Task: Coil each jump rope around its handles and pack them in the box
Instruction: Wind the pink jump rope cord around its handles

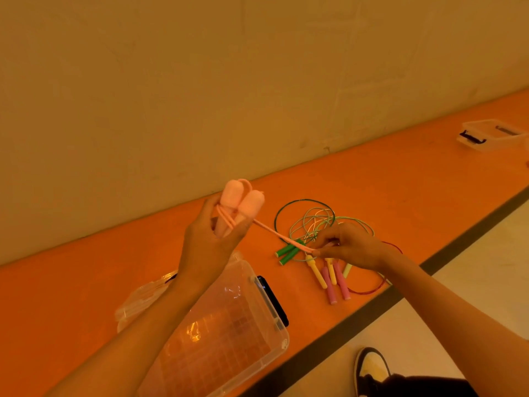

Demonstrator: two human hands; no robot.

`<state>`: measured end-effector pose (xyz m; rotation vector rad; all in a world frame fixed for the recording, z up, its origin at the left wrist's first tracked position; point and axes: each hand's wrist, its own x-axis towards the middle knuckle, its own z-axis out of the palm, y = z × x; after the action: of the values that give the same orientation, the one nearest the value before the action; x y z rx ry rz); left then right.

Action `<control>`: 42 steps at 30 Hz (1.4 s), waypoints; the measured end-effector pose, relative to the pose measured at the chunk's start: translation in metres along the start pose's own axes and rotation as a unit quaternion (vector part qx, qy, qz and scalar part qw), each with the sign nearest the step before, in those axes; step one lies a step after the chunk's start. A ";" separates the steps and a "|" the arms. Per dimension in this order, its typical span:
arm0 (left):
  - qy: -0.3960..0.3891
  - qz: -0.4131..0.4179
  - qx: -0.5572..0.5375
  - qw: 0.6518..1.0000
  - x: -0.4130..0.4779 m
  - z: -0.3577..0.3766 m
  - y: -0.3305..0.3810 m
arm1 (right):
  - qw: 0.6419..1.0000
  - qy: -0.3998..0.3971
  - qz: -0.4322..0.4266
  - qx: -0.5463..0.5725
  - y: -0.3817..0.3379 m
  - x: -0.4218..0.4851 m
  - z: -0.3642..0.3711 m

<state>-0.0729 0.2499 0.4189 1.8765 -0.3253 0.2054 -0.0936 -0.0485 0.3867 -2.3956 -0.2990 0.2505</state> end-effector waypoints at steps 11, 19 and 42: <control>-0.016 -0.072 0.129 0.989 0.017 -0.003 -0.029 | 0.961 -0.005 -0.204 -0.185 -0.061 -0.015 -0.001; -0.269 -0.031 0.268 0.925 0.000 0.019 -0.027 | 0.956 0.129 -0.218 -0.145 -0.087 -0.018 -0.022; -0.317 0.092 0.217 0.919 -0.035 0.055 0.010 | 0.993 0.072 -0.074 -0.064 -0.048 -0.008 -0.041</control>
<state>-0.1101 0.1990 0.3996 2.3230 -0.9676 -0.2384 -0.0976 -0.0416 0.4499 -2.4871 -0.4344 -0.0115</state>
